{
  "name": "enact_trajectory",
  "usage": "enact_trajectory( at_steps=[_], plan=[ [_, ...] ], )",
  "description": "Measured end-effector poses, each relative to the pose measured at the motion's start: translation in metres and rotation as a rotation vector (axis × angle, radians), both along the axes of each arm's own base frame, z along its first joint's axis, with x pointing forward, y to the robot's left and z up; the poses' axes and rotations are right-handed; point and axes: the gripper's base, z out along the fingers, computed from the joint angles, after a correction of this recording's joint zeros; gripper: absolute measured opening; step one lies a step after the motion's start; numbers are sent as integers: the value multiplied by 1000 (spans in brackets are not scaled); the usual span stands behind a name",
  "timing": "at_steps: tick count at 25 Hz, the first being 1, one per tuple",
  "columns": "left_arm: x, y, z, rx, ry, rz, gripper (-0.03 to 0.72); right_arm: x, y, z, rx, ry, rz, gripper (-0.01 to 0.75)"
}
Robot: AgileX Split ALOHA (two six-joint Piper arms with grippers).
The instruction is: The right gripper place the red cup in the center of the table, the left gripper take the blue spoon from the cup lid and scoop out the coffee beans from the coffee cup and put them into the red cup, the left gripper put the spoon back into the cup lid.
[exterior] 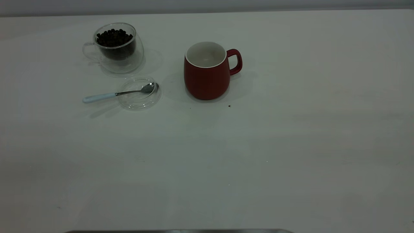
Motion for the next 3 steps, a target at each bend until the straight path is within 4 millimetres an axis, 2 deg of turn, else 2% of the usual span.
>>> enact_trajectory(
  at_steps=[3],
  plan=[
    [0, 0, 0, -1, 0, -1, 556, 0, 0, 0, 0, 0, 0, 504]
  ],
)
